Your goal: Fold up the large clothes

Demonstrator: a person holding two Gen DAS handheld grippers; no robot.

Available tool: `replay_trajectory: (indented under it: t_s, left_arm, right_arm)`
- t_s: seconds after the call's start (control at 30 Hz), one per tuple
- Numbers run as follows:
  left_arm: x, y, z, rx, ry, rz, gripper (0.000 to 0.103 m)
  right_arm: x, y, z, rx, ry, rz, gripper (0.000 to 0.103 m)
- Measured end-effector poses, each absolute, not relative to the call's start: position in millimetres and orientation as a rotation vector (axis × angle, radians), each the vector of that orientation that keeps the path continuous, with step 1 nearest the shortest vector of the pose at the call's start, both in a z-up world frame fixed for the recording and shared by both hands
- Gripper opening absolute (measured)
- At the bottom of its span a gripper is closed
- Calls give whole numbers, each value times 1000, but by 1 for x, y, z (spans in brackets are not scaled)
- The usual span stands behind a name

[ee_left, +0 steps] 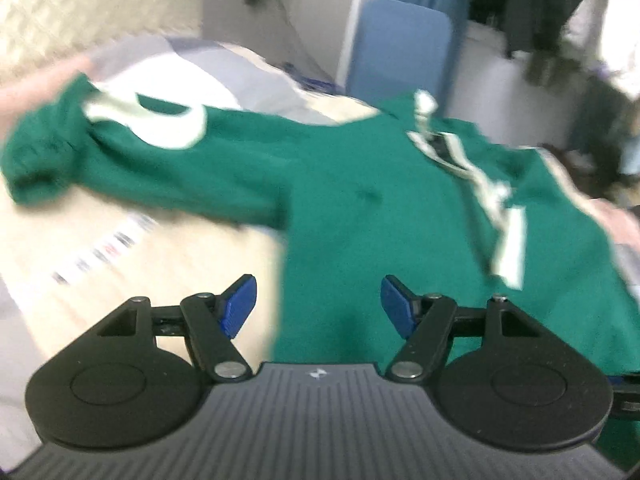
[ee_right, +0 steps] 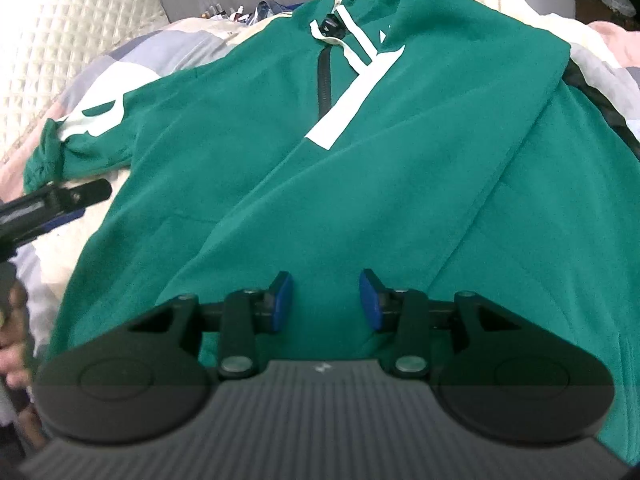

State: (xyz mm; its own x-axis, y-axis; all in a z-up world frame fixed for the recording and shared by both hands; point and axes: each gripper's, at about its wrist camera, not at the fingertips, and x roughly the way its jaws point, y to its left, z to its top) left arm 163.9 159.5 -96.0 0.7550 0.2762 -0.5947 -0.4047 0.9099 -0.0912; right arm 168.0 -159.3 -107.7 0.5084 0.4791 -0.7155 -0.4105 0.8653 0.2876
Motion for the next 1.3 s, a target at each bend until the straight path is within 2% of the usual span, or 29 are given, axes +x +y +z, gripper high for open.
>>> replay_trajectory:
  t_s: [0.27,0.33,0.4,0.77,0.9,0.97,1.03,1.2,1.23,1.27,1.3]
  left_arm:
    - [184,234,-82,18,569,718,74]
    - [187,251,-76,67,548,790,74]
    - [190,267,-72,135,528,853,75]
    - [211,349,-89,279,681,1003,77]
    - [214,358,-92,265,702,986,77]
    - [217,361,-89,252,717,975,68]
    - [217,358,-84,236,720,954,41]
    - [217,345,-62,220,732,914,22]
    - [216,341,-55,210,731,902,17]
    - [217,334,-45,204,719,886,7]
    - [217,326,-33,196,703,858,7]
  right_arm:
    - [171,-162,-103,140,892,544,42]
    - [172,-162,-100,142,887,544,54]
    - [173,-161,-98,153,872,550,62]
    - [181,-150,-102,160,904,605,64]
    - [183,-146,-107,150,912,618,70]
    - [185,-143,-106,133,904,625,70]
    - [187,-142,-106,131,900,622,70]
    - [189,-141,-104,137,895,598,69]
    - [189,-141,-103,135,894,593,69]
    - [188,-142,-103,133,895,588,69]
    - [187,-143,-102,133,894,583,69]
